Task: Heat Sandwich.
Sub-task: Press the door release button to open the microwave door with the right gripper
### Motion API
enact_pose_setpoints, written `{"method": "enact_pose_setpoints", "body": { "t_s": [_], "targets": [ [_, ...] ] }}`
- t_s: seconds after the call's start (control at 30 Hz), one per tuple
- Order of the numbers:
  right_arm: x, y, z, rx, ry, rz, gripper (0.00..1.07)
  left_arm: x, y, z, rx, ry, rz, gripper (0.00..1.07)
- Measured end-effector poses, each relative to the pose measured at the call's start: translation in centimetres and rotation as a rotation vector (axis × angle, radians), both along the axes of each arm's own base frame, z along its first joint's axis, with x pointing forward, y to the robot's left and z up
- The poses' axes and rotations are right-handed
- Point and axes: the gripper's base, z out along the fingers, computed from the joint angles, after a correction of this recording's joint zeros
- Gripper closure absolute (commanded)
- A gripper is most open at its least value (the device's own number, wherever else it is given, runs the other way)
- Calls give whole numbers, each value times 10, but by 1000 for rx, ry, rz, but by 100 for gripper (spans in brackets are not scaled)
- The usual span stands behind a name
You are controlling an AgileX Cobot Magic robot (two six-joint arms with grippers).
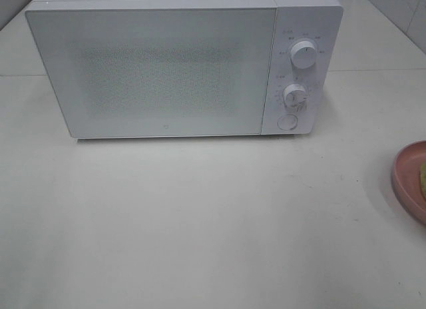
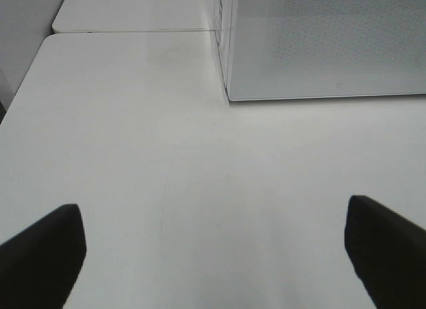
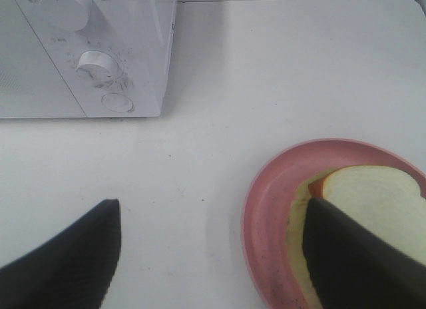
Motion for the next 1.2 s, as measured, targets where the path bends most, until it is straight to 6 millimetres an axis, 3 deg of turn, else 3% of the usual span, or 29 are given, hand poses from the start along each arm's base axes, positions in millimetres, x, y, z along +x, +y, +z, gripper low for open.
{"method": "enact_pose_setpoints", "body": {
  "t_s": [0.5,0.7,1.2],
  "targets": [
    [52,1,-24,49,-36,-40,34,0,0,0,0,0,0,7],
    [72,4,-38,45,-131,-29,34,0,0,0,0,0,0,7],
    [69,47,-91,7,-346,90,34,0,0,0,0,0,0,7]
  ]
}}
